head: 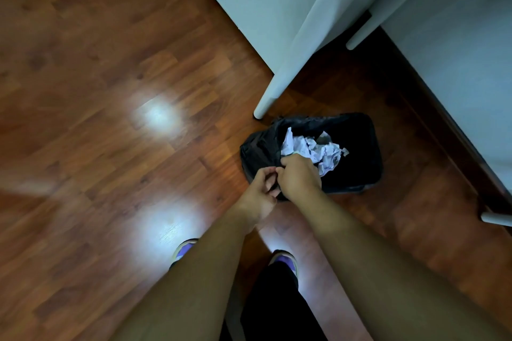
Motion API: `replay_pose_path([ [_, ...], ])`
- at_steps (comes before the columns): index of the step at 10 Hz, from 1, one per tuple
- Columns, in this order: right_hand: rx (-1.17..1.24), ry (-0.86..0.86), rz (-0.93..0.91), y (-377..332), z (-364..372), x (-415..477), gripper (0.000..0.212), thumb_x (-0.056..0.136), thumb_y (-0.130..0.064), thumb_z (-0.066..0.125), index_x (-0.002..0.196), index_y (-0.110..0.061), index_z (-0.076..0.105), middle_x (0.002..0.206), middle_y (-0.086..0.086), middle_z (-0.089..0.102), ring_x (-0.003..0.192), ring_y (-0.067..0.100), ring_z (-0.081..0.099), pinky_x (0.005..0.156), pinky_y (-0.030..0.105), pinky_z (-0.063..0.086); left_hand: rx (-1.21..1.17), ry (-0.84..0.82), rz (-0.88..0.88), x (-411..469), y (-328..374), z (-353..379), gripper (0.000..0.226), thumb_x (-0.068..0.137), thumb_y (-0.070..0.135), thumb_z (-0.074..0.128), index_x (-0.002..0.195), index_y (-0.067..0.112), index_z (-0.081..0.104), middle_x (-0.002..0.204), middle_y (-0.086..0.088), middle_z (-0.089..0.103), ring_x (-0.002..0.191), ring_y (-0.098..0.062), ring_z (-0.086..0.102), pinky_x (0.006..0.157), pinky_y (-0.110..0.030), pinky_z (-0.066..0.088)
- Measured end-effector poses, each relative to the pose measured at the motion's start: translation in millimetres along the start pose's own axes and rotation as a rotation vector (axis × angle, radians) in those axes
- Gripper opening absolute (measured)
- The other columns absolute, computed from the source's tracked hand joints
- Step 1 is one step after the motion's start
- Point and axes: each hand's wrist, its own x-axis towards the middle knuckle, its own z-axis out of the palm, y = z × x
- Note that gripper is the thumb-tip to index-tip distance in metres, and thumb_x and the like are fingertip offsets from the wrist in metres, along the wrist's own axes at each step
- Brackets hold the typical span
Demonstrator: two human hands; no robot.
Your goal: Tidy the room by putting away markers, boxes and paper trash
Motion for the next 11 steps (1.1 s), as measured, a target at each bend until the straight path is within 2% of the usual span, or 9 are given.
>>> replay_pose_path([
  [2, -0.004, 0.127, 0.052, 5, -28, 43, 0.022, 0.095, -0.02, 0.049, 0.106, -0.012, 0.065, 0.114, 0.014, 0.063, 0.109, 0.033, 0.058, 0.073, 0.031, 0.039, 0.087, -0.059, 0.069, 30, 38, 22, 0.072, 0.085, -0.027, 0.03, 0.146, 0.01, 0.025, 0.155, -0.003, 0.026, 0.144, -0.017, 0.025, 0.115, -0.041, 0.027],
  [4, -0.169, 0.252, 0.018, 6, -70, 81, 0.018, 0.097, -0.017, 0.046, 0.096, -0.015, 0.065, 0.105, 0.014, 0.065, 0.097, 0.033, 0.062, 0.067, 0.033, 0.043, 0.044, -0.188, 0.08, 75, 71, 41, 0.084, 0.086, -0.021, 0.036, 0.152, 0.025, 0.009, 0.16, 0.005, 0.013, 0.146, -0.017, 0.022, 0.113, -0.048, 0.028],
  [5, -0.21, 0.26, -0.05, 7, -91, 98, 0.018, 0.093, -0.014, 0.047, 0.093, -0.015, 0.065, 0.105, 0.015, 0.065, 0.099, 0.035, 0.061, 0.07, 0.032, 0.046, -0.005, -0.193, 0.111, 92, 85, 53, 0.088, 0.085, -0.024, 0.035, 0.152, 0.026, 0.005, 0.161, 0.006, 0.011, 0.146, -0.016, 0.019, 0.099, -0.037, 0.046],
  [6, -0.179, 0.268, -0.066, 19, -103, 111, 0.028, 0.094, -0.014, 0.044, 0.112, -0.015, 0.065, 0.116, 0.016, 0.063, 0.106, 0.035, 0.059, 0.085, 0.037, 0.052, -0.024, -0.212, 0.136, 107, 92, 65, 0.089, 0.083, -0.024, 0.035, 0.151, 0.025, 0.005, 0.16, 0.006, 0.013, 0.146, -0.015, 0.021, 0.086, -0.027, 0.05],
  [7, 0.018, 0.289, -0.068, 29, -103, 118, 0.03, 0.093, -0.01, 0.046, 0.117, -0.009, 0.065, 0.117, 0.016, 0.064, 0.107, 0.034, 0.059, 0.091, 0.043, 0.051, -0.004, -0.19, 0.152, 119, 96, 74, 0.087, 0.084, -0.023, 0.034, 0.152, 0.024, 0.003, 0.161, 0.004, 0.013, 0.146, -0.016, 0.021, 0.103, -0.035, 0.04],
  [8, 0.368, 0.277, -0.012, 33, -103, 123, 0.028, 0.095, -0.02, 0.048, 0.111, -0.01, 0.069, 0.103, 0.01, 0.068, 0.095, 0.027, 0.062, 0.079, 0.034, 0.05, 0.026, -0.159, 0.151, 123, 98, 74, 0.088, 0.084, -0.023, 0.032, 0.153, 0.022, 0.001, 0.161, 0.005, 0.009, 0.146, -0.016, 0.02, 0.106, -0.039, 0.036],
  [9, 0.513, 0.173, 0.032, 35, -103, 118, 0.029, 0.095, -0.021, 0.045, 0.116, -0.017, 0.066, 0.111, 0.005, 0.068, 0.101, 0.022, 0.062, 0.084, 0.032, 0.048, 0.089, -0.142, 0.121, 111, 100, 71, 0.085, 0.086, -0.02, 0.032, 0.152, 0.024, 0.002, 0.161, 0.004, 0.007, 0.147, -0.016, 0.018, 0.114, -0.043, 0.027],
  [10, 0.184, 0.152, -0.042, 41, -99, 90, 0.054, 0.094, -0.001, 0.04, 0.144, -0.019, 0.039, 0.139, 0.012, 0.052, 0.126, 0.027, 0.051, 0.101, 0.036, 0.045, 0.098, -0.087, 0.133, 77, 99, 62, 0.078, 0.089, -0.018, 0.033, 0.152, 0.018, 0.006, 0.16, -0.001, 0.012, 0.146, -0.019, 0.02, 0.113, -0.042, 0.028],
  [11, 0.113, 0.171, -0.026, 63, -83, 37, 0.051, 0.094, -0.001, 0.039, 0.145, -0.01, 0.038, 0.145, 0.014, 0.046, 0.131, 0.028, 0.046, 0.109, 0.036, 0.039, 0.189, 0.089, 0.104, 27, 94, 54, 0.066, 0.09, -0.018, 0.032, 0.149, 0.008, 0.018, 0.156, -0.01, 0.025, 0.142, -0.02, 0.03, 0.111, -0.032, 0.036],
])
